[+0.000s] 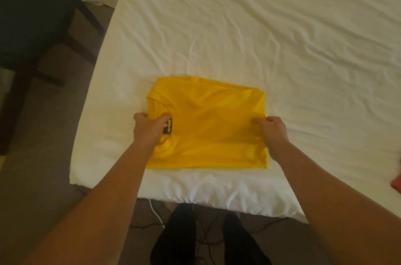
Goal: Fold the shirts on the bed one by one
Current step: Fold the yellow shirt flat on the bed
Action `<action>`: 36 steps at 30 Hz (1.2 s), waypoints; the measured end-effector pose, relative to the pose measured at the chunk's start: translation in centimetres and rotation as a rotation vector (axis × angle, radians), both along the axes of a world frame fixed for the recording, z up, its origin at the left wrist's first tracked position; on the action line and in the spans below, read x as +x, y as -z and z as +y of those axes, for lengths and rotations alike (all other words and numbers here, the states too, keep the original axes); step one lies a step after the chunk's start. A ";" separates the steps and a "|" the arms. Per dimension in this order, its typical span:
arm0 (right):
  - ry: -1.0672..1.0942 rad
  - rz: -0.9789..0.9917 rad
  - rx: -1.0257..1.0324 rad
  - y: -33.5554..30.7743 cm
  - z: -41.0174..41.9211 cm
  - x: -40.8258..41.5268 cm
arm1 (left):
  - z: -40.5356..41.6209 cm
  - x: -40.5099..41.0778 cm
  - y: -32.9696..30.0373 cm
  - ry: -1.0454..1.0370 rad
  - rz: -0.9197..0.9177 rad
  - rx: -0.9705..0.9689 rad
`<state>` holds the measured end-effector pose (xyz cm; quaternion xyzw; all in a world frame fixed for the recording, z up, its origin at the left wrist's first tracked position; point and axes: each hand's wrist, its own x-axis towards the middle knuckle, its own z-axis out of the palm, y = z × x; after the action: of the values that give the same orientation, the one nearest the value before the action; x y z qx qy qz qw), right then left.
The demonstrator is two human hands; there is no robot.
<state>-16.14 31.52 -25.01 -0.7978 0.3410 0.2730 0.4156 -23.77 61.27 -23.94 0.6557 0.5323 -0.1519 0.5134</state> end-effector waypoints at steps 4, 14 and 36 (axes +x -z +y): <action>0.069 0.081 0.165 0.0 0.0 1.1 | -1.9 1.0 -0.8 -0.042 -0.032 -0.161; -0.536 -0.138 0.087 -8.8 -0.1 3.2 | -4.6 -0.9 -10.9 0.087 -0.200 -0.030; -1.237 -0.502 0.306 -36.3 20.6 -1.5 | 5.4 -19.9 -38.8 -0.462 -0.305 0.202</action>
<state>-17.63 52.09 11.27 -0.8173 -0.3268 0.3120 0.3577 -43.65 66.70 14.88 0.5802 0.5967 0.1231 0.5405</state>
